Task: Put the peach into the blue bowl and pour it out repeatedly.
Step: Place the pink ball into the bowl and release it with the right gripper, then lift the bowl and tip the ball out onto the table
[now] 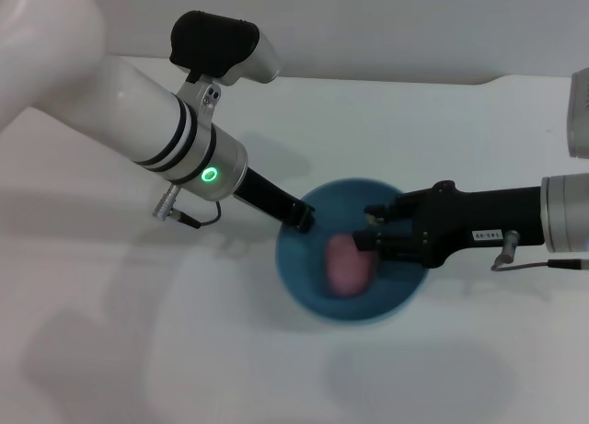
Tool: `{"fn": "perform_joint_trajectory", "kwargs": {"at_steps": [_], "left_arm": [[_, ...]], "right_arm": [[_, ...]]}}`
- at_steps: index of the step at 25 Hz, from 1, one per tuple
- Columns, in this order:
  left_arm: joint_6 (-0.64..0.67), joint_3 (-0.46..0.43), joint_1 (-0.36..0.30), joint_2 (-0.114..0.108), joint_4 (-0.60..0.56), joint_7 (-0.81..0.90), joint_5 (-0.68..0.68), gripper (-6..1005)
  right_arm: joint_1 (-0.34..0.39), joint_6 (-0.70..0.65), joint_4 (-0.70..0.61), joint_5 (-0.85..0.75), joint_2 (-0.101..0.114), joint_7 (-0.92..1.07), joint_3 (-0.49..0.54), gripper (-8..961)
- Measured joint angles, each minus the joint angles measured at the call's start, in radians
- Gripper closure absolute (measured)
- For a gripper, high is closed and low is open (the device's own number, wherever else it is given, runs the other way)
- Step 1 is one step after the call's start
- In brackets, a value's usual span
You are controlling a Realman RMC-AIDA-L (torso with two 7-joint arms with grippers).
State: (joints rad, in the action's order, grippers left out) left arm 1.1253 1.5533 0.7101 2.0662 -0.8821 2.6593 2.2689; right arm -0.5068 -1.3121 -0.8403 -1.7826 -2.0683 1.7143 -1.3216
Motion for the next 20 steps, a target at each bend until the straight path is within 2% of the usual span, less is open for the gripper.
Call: {"fn": "perform_joint_trajectory", "kwargs": {"at_steps": [1,5,9,13,14,15,20], "left_arm": [[0.0,-0.001,0.0,0.0,0.0,0.0,0.0,999],[-0.007,-0.002,-0.002,-0.001,0.0,0.0,0.001,1000],[-0.064,0.0,-0.024,-0.004,-0.018,-0.008,0.005,1000],[-0.207,0.039,-0.126,-0.005,-0.133,-0.027,0.006,1000],[-0.207,0.039,-0.126,-0.005,-0.133,-0.027,0.006,1000],[-0.31,0.084,-0.2,-0.006,-0.21,-0.037,0.009,1000],[-0.544,0.174,-0.308,-0.007,-0.294,-0.071,0.071,1000]], "right_arm": [[0.0,0.0,0.0,0.0,0.0,0.0,0.002,596],[0.005,0.0,-0.002,0.001,-0.001,0.0,0.017,561],[0.018,0.001,0.005,0.003,-0.002,0.005,0.089,526],[0.05,0.009,0.012,0.004,-0.003,0.034,0.179,501],[0.059,0.011,0.017,0.004,-0.003,0.044,0.207,501],[0.068,0.014,0.022,0.004,-0.003,0.053,0.232,502],[0.106,0.004,0.057,0.005,0.001,0.086,0.371,503]]}}
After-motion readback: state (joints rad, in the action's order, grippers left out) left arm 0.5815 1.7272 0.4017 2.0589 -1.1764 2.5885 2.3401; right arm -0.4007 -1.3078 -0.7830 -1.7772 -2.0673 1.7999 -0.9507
